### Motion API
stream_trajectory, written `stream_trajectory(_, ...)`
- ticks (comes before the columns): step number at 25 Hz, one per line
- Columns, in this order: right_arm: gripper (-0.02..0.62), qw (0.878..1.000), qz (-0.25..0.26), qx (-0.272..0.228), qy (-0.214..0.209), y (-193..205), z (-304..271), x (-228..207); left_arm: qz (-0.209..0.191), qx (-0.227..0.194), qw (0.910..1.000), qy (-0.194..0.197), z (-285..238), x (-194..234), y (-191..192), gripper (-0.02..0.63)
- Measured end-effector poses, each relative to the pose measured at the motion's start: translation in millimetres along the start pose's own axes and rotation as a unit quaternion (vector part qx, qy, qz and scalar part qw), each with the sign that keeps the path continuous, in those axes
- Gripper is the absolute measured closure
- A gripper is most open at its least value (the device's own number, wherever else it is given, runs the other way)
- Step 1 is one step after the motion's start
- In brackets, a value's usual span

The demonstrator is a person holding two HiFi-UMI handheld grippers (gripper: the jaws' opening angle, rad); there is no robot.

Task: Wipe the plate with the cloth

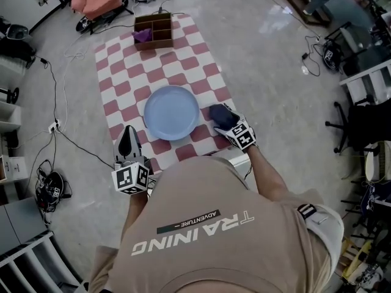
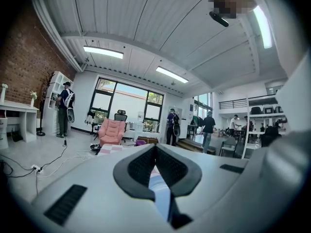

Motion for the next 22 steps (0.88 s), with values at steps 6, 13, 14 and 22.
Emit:
stream_trajectory(6, 0.158, 1.0, 0.012, 0.011, -0.003, 6.8, -3.6, 2.7, 0.004, 0.003, 0.9999, -0.016, 11.7, 5.6, 3.7, 0.591)
stream_trajectory(13, 0.158, 1.0, 0.008, 0.015, -0.006, 5.7, -4.2, 2.5, 0.004, 0.007, 0.9999, -0.006, 10.2, 0.2, 6.4, 0.592)
stream_trajectory(14, 0.158, 1.0, 0.01, 0.015, -0.007, 4.8, -3.9, 2.4, 0.004, 0.008, 1.0, -0.004, 10.3, -1.1, 6.8, 0.591)
stream_trajectory(22, 0.477, 1.0, -0.015, 0.009, 0.019, 2.6, -1.1, -14.5, 0.002, 0.016, 0.9998, 0.008, 11.4, -8.4, 10.6, 0.591)
Point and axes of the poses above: the fingertips, and each gripper's own axes: z backward along the fingers, x to its left, y out of its underside, the point moved 5 cm from there along z, backward along the fingers, and after that the axes turned 4 degrees about x, right-handed, at the moved point
